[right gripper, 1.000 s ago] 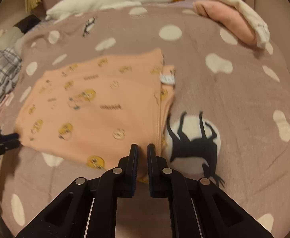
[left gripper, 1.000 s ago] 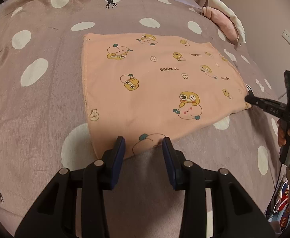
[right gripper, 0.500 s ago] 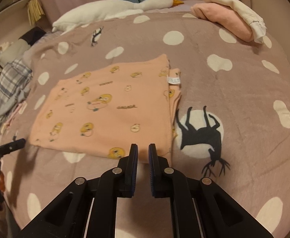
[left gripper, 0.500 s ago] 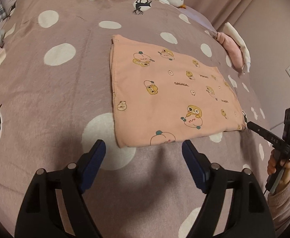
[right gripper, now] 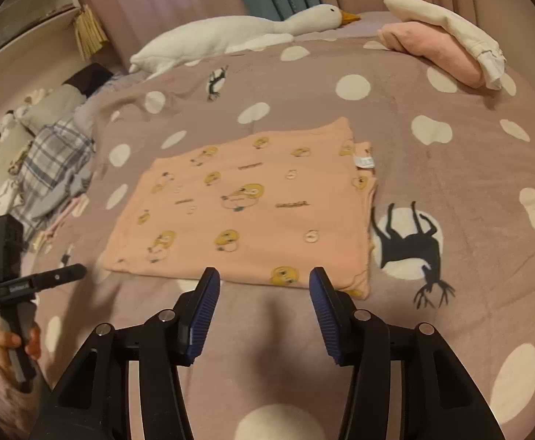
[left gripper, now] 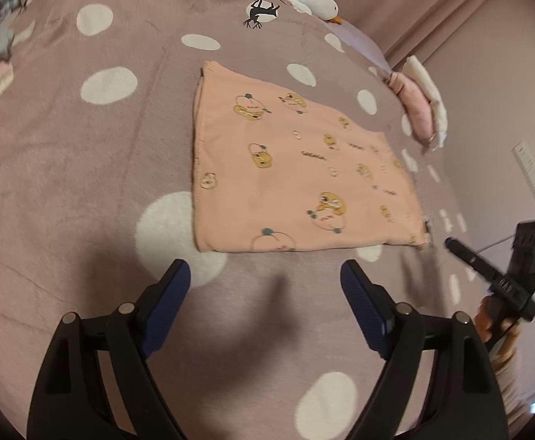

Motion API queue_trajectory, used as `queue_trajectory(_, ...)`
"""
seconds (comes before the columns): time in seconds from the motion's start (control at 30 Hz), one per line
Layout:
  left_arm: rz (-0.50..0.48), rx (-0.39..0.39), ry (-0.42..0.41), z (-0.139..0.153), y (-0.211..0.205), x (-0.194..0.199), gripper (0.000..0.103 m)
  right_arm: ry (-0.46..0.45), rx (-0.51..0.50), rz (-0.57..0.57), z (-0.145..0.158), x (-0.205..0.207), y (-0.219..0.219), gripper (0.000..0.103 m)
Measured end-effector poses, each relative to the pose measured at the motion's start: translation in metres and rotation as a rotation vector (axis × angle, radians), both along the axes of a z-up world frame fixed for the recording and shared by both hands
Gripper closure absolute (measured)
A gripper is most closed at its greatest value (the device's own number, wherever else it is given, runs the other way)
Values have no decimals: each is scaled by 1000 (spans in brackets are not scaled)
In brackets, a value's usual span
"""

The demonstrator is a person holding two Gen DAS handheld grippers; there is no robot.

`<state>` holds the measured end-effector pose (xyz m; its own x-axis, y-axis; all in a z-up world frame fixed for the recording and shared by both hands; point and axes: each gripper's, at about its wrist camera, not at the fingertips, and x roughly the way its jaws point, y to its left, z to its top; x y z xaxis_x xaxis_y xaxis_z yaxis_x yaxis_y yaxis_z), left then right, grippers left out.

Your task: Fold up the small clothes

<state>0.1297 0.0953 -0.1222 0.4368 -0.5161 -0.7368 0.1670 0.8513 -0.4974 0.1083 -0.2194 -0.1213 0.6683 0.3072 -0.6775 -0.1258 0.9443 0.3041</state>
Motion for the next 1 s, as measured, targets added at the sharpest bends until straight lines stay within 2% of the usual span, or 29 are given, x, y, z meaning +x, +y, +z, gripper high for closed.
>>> queue_trajectory(0.1,17,-48,15,1,1,-2,14,-6,24,7,2,-6,2,51)
queue_trajectory(0.33,15,-48,21,2,-5,-4,14,-5,42,-2,3,-15,1,50)
queue_trajectory(0.6,31,-103,56,-6,-11,-2,14,-4,64,-9,1,-24,-1,50)
queue_trajectory(0.7,40,-156,83,-12,-14,0,14,1,74,-16,-1,-27,-3,50)
queue_trajectory(0.9,76,-356,177,-36,-13,8,14,13,87,-27,-5,-30,-7,50)
queue_trajectory(1.0,119,-443,185,-42,-6,14,14,16,91,-28,-7,-30,-9,50)
